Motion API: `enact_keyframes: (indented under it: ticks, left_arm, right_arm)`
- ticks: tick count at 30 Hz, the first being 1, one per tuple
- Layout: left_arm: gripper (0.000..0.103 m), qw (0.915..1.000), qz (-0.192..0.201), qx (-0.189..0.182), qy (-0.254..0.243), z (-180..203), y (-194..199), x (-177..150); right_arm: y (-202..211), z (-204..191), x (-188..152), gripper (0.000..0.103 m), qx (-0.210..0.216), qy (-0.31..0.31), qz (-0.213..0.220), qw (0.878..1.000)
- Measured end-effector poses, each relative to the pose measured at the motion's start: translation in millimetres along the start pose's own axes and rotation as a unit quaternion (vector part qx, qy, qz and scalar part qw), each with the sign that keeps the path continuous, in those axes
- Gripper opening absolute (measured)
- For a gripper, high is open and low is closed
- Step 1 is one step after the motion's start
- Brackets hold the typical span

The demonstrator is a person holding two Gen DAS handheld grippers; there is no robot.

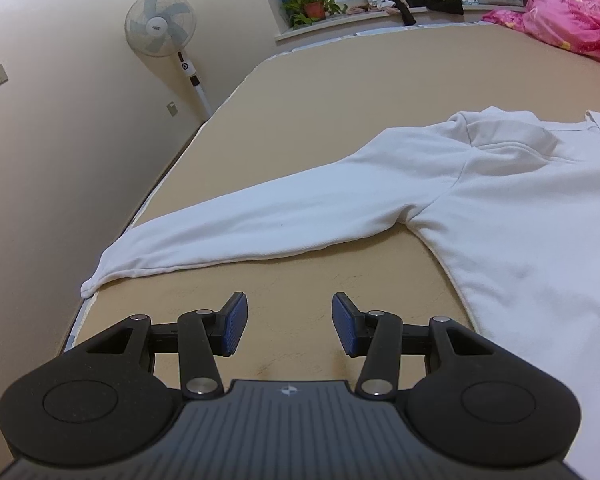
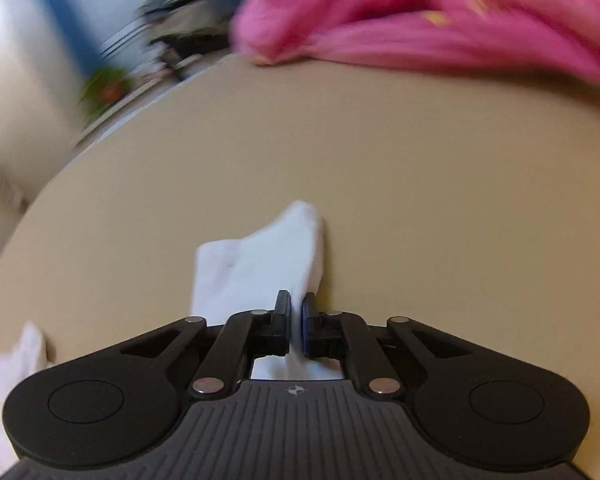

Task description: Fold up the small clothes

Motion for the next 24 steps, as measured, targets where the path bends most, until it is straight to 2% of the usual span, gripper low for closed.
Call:
enact_keyframes:
  ticks: [1, 2, 3, 4, 5, 6, 7, 9, 12, 14, 15, 17, 18, 20, 22, 24]
  left_arm:
    - [0.052, 1.0000, 0.000, 0.000, 0.001, -0.7, -0.1, 0.1]
    - [0.052, 1.0000, 0.000, 0.000, 0.003, -1.5, -0.1, 0.3]
    - [0.052, 1.0000, 0.000, -0.001, 0.005, -1.8, -0.3, 0.6]
    - [0.052, 1.0000, 0.000, -0.003, 0.005, -1.6, -0.4, 1.0]
    - [0.052, 1.0000, 0.002, -0.005, 0.004, -1.0, 0.0, 1.3]
    - [0.052, 1.0000, 0.004, -0.007, 0.000, 0.1, 0.9, 1.4]
    - [0.052, 0.9999, 0.006, -0.009, -0.002, 1.2, 2.0, 1.2]
    - [0.052, 0.9999, 0.009, -0.012, -0.003, 2.1, 4.1, 1.4]
    - [0.052, 0.9998, 0.014, -0.016, 0.001, 3.2, 7.5, 2.9]
    - [0.052, 0.9997, 0.017, -0.018, 0.003, 3.6, 11.0, 3.5]
    - [0.052, 0.9996, 0.019, -0.020, 0.005, 3.5, 13.0, 4.0]
    - [0.052, 0.9994, 0.025, -0.025, 0.009, 3.7, 17.0, 5.1]
    - [0.052, 0.9992, 0.028, -0.027, 0.010, 3.9, 19.5, 5.6]
    - [0.052, 0.9988, 0.032, -0.035, 0.014, 4.3, 24.7, 6.4]
    - [0.052, 0.9982, 0.034, -0.045, 0.019, 4.3, 30.0, 6.7]
    - [0.052, 0.9975, 0.035, -0.053, 0.029, 3.3, 38.1, 6.6]
  right_arm:
    - [22.4, 15.6, 11.1, 0.004, -0.027, -0.055, 0.083, 0.995]
    - [55.9, 35.6, 10.7, 0.004, -0.070, -0.118, 0.178, 0.974]
    - [83.9, 54.8, 2.6, 0.005, -0.134, -0.170, 0.246, 0.945]
    - [100.8, 73.6, -10.6, 0.005, -0.190, -0.212, 0.268, 0.920]
    - [104.6, 91.1, -24.2, 0.004, -0.219, -0.243, 0.251, 0.911]
    - [100.9, 105.4, -35.5, 0.004, -0.230, -0.263, 0.214, 0.912]
    - [101.9, 114.3, -45.9, 0.002, -0.227, -0.268, 0.198, 0.915]
    - [109.9, 116.7, -47.6, 0.003, -0.208, -0.259, 0.210, 0.920]
    - [105.8, 122.2, -41.5, 0.002, -0.215, -0.248, 0.196, 0.924]
    - [107.5, 128.1, -41.5, 0.003, -0.236, -0.261, 0.188, 0.917]
    - [115.4, 129.3, -38.8, 0.004, -0.257, -0.268, 0.188, 0.909]
    - [143.8, 116.9, -45.3, 0.016, -0.316, -0.257, 0.200, 0.891]
    - [153.8, 111.0, -41.9, 0.017, -0.325, -0.248, 0.204, 0.889]
    - [172.7, 94.9, -38.5, 0.017, -0.300, -0.238, 0.199, 0.902]
    - [188.8, 67.0, -39.6, 0.017, -0.247, -0.230, 0.189, 0.922]
    - [201.0, 25.1, -48.4, 0.017, -0.189, -0.208, 0.157, 0.947]
Point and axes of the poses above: each gripper's, at about its wrist camera, not at the fingertips, and y roughly against the way its jaws point, z to its right, x to its top, the point moved 4 cm from there along -y, roughly the way its jaws point, and after that the axes turned 8 degrees about x, right-handed, at the moved point
